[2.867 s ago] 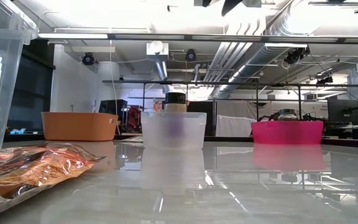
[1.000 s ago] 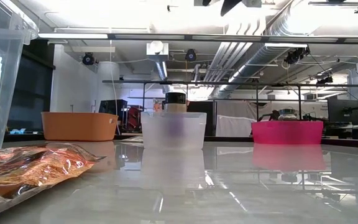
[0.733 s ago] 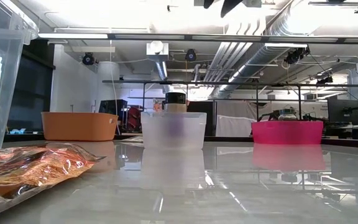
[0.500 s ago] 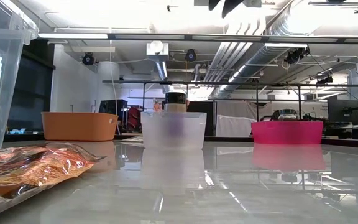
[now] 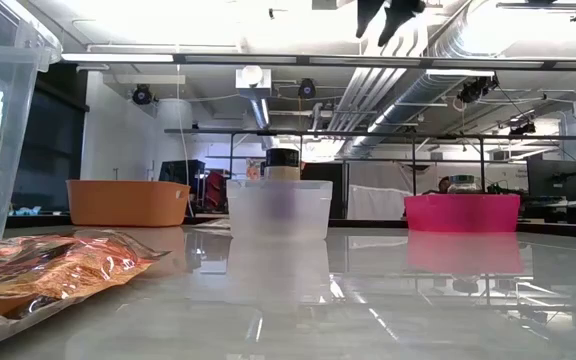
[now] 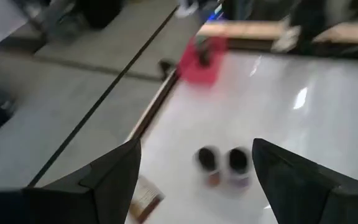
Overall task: Sort spices by type
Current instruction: Put the green seasoning bottle into the pink bin
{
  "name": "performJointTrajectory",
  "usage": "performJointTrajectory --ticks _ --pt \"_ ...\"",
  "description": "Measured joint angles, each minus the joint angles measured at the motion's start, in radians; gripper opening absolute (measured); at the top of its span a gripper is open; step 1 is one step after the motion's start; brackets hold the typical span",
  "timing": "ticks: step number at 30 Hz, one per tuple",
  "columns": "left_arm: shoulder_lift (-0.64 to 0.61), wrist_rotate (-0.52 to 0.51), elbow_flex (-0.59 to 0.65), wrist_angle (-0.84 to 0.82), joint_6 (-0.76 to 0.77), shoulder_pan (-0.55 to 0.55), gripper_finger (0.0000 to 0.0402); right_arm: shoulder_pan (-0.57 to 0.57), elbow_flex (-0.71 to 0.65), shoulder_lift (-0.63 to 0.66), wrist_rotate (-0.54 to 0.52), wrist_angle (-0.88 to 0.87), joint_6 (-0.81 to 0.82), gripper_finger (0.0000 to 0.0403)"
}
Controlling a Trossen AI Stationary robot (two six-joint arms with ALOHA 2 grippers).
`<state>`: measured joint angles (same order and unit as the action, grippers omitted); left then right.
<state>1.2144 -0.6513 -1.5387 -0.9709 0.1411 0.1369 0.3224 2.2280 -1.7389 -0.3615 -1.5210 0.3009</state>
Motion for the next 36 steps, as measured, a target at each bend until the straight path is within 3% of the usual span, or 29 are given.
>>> performJointTrajectory --ticks 2,6,10,15,23,29,33,36 --pt "0.003 0.085 0.008 -0.011 -0.02 -0.113 0.0294 0.041 0.0 -0.005 0.134 -0.005 0.027 0.0346" --pt "0.01 0.377 0.07 0.063 -0.164 -0.339 0.0294 0.04 0.0 -0.008 0.351 0.028 0.012 0.0346" --pt "0.019 0.63 0.147 0.216 -0.285 -0.485 0.0294 -0.044 0.0 -0.004 0.371 0.069 0.012 0.0346" --pt "0.021 0.832 0.205 0.354 -0.194 -0.556 0.0294 -0.197 0.0 -0.006 0.399 0.014 0.056 0.0346" --pt "0.018 0.854 0.251 0.502 0.142 -0.541 0.0294 -0.452 -0.027 -0.008 0.55 -0.049 0.106 0.0346" --pt "0.018 0.85 0.251 0.472 0.376 -0.482 0.0294 -0.528 -0.229 -0.009 0.704 0.024 0.046 0.0346" --pt "0.015 0.849 0.251 0.397 0.411 -0.397 0.0294 -0.582 -0.393 -0.01 0.722 0.194 0.052 0.0346" --pt "0.014 0.815 0.251 0.358 0.383 -0.324 0.0294 -0.627 -0.44 -0.038 0.728 0.237 0.111 0.0346"
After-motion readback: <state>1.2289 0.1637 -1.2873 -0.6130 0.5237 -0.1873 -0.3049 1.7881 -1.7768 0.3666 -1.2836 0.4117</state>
